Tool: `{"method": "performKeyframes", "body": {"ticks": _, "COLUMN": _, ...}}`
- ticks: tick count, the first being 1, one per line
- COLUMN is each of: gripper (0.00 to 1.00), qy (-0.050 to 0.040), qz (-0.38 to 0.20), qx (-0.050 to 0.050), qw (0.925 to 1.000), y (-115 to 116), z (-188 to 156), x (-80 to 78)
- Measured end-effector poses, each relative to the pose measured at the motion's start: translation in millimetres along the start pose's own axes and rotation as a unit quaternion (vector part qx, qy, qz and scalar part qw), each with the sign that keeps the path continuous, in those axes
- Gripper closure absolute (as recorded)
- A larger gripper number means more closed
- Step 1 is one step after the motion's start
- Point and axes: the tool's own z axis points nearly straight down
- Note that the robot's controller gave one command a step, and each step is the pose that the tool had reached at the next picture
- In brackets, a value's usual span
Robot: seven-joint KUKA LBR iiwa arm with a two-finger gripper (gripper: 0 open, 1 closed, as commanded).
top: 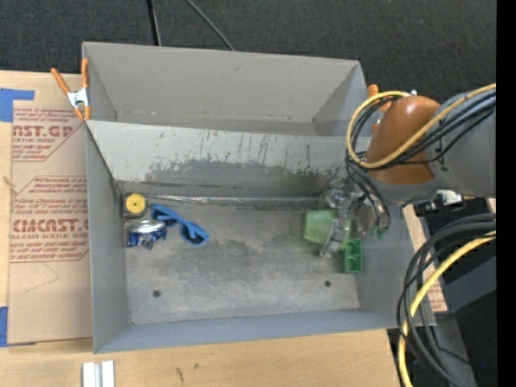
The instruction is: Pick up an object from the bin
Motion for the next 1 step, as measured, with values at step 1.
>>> {"method": "performKeyframes", "body": {"ticks": 1, "gripper": 1.0, "qy": -0.0037, "qz": -0.001, "qx": 0.002, "qw": 1.0, "y": 1.5, "z": -80.0, "x": -2.8}}
